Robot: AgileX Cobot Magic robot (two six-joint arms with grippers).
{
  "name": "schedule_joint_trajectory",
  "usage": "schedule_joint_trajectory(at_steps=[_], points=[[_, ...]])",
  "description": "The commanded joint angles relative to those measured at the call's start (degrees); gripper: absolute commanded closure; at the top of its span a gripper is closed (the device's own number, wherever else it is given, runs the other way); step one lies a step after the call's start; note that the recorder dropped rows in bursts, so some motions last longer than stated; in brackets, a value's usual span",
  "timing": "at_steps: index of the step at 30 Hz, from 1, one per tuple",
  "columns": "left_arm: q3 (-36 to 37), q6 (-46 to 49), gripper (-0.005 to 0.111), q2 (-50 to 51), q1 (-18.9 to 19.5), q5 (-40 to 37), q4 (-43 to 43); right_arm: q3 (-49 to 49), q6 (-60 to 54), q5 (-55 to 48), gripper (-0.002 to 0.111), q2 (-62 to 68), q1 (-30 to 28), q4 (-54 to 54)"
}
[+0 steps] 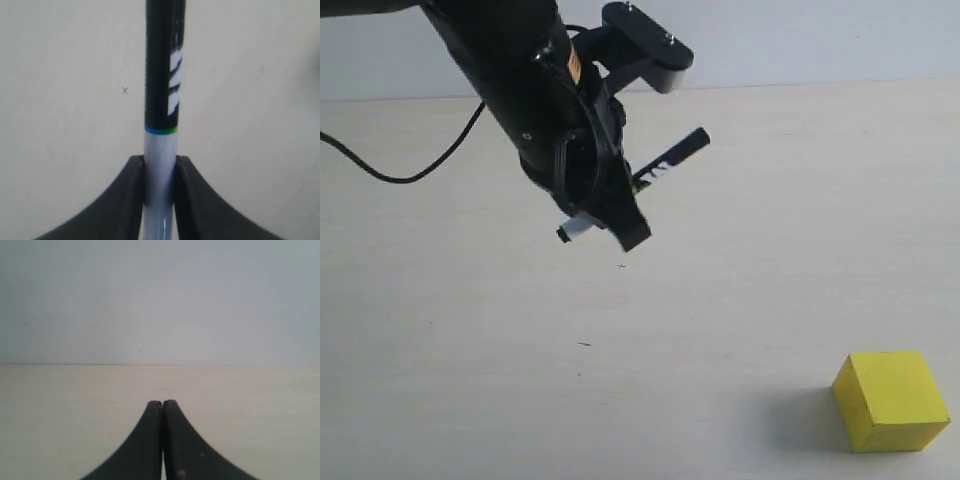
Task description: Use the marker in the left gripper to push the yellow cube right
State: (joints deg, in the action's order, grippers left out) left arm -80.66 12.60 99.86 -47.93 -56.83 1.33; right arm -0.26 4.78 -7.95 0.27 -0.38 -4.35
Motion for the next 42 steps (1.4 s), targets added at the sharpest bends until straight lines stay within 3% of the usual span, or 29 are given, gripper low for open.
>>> schedule_joint_trajectory(at_steps=[1,6,9,20,42], points=[[5.91,11.57,0.107,-0.55,-4.61,-1.53,-1.33,0.26,-0.03,0.28,0.108,-0.27,0.05,-0.08],[9.81,18.94,0.107,3.85,-11.81,4.41,3.16,0.26,-0.03,0.28,0.108,-0.27,0.05,-0.08],[8.62,19.77,0.107,8.12,-13.97,8.79,2.87,0.26,-0.03,0.28,0.108,-0.27,0.05,-0.08],[-0.69,21.4,0.107,17.56,-14.08,8.56,2.31,0.26,-0.03,0.28,0.108,-0.27,0.05,-0.08],[-2.09,24.61,0.107,19.42,-14.32,8.75,-0.62,0.26,-0.03,0.28,0.108,-0.27,0.05,-0.08]])
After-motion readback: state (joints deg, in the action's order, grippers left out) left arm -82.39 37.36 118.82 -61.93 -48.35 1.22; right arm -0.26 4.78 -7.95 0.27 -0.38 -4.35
